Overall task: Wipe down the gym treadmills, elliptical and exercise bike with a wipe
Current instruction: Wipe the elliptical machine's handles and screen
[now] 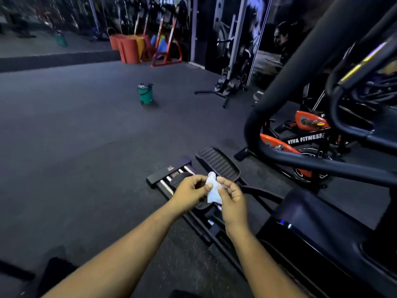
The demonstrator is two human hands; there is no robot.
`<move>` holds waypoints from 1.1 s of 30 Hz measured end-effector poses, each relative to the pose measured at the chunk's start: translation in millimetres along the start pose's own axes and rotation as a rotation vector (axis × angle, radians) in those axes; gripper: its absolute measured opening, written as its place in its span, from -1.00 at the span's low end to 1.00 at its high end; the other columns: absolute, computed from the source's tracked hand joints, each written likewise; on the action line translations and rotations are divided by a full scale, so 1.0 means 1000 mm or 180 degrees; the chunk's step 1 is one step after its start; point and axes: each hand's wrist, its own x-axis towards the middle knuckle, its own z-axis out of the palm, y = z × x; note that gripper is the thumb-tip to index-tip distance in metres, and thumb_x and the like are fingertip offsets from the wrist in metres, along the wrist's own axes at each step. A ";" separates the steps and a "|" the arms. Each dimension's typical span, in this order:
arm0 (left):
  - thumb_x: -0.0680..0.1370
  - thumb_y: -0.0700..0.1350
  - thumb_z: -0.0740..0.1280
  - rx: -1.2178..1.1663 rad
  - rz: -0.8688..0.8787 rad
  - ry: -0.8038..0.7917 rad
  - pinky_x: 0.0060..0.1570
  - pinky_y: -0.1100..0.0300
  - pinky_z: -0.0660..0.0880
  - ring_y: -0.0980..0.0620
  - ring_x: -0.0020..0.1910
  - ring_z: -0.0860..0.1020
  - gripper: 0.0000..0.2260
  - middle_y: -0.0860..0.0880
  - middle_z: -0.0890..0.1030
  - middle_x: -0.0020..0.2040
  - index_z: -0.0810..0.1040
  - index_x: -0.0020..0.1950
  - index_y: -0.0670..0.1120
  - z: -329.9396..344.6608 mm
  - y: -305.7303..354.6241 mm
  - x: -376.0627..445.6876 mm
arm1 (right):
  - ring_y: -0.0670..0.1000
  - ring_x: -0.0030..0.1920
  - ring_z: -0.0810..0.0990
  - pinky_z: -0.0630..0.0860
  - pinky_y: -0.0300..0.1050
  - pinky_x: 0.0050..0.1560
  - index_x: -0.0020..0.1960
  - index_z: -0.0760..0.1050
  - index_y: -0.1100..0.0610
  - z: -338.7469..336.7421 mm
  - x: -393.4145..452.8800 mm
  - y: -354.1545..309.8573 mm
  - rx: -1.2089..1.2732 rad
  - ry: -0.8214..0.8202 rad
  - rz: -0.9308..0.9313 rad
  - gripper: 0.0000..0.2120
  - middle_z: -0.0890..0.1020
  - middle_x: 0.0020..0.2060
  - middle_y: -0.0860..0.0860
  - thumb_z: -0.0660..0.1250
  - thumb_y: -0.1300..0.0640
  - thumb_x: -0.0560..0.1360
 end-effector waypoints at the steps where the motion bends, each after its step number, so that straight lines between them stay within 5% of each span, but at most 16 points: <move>1: 0.64 -0.20 0.37 -0.0062 -0.0130 0.0023 -0.15 0.09 0.55 -0.01 -0.15 0.60 -0.86 -0.25 0.69 -0.06 0.61 0.12 -0.27 -0.006 -0.010 0.001 | 0.01 0.13 0.68 0.57 -0.01 0.17 0.11 0.62 0.01 0.004 0.001 0.009 -0.0101 -0.0021 0.0143 -0.78 0.73 0.06 -0.04 0.32 0.29 0.60; 5: 0.62 -0.19 0.41 -0.0192 -0.0405 0.0063 -0.29 0.28 0.50 0.11 -0.28 0.56 -0.87 -0.12 0.63 -0.23 0.56 -0.05 -0.24 -0.032 -0.030 0.013 | -0.06 0.13 0.67 0.61 -0.02 0.15 0.23 0.57 -0.09 0.021 0.009 0.033 -0.0738 -0.0276 0.0398 -0.62 0.70 0.12 -0.10 0.48 -0.14 0.45; 8: 0.62 -0.13 0.42 -0.0066 -0.0491 0.0017 -0.35 0.37 0.40 0.23 -0.43 0.47 -0.80 0.10 0.53 -0.39 0.51 -0.16 -0.16 -0.048 -0.039 0.033 | -0.11 0.00 0.68 0.58 -0.18 0.03 0.14 0.61 -0.04 0.032 0.027 0.040 -0.0959 -0.0296 0.0286 -0.78 0.72 0.01 -0.09 0.47 0.16 0.53; 13: 0.61 -0.06 0.41 0.0383 -0.0493 0.0017 -0.30 0.23 0.32 0.20 -0.39 0.38 -0.76 0.16 0.48 -0.43 0.52 -0.25 -0.05 -0.078 -0.063 0.076 | -0.12 -0.11 0.67 0.57 -0.20 -0.11 0.09 0.65 0.05 0.042 0.078 0.052 -0.1058 -0.0372 0.0493 -0.83 0.74 -0.08 -0.03 0.35 0.26 0.59; 21: 0.65 -0.14 0.32 -0.0208 -0.0802 0.0439 -0.17 0.19 0.38 0.07 -0.21 0.48 -0.83 -0.10 0.54 -0.22 0.53 -0.11 -0.17 -0.123 -0.070 0.143 | -0.11 -0.19 0.65 0.58 -0.18 -0.13 -0.05 0.64 0.02 0.078 0.157 0.075 -0.1256 -0.1053 0.0752 -0.78 0.73 -0.22 -0.11 0.34 0.31 0.60; 25: 0.58 -0.12 0.47 -0.0665 -0.0983 -0.0277 -0.15 0.25 0.53 0.09 -0.15 0.59 -0.72 -0.01 0.63 -0.11 0.49 0.25 -0.05 -0.142 -0.092 0.184 | 0.09 -0.16 0.59 0.50 -0.02 -0.11 0.03 0.68 0.17 0.096 0.196 0.085 -0.0726 -0.0769 0.1200 -0.87 0.72 -0.14 0.11 0.35 0.23 0.58; 29: 0.54 -0.29 0.47 -0.0284 -0.0764 -0.0651 -0.24 0.33 0.48 0.20 -0.27 0.57 -0.79 0.07 0.65 -0.24 0.60 0.16 -0.16 -0.169 -0.108 0.242 | 0.10 -0.10 0.64 0.56 0.11 -0.03 0.09 0.68 0.16 0.107 0.234 0.099 -0.0962 -0.0500 0.1429 -0.80 0.74 -0.04 0.12 0.32 0.14 0.57; 33: 0.58 -0.29 0.44 -0.0094 -0.0618 -0.1359 -0.09 0.22 0.55 0.09 -0.09 0.65 -0.82 -0.10 0.71 0.01 0.62 0.17 -0.23 -0.196 -0.112 0.304 | 0.03 0.00 0.63 0.56 0.10 0.12 0.19 0.62 0.11 0.127 0.254 0.097 -0.1589 -0.0232 0.1355 -0.79 0.70 0.05 0.07 0.28 0.23 0.62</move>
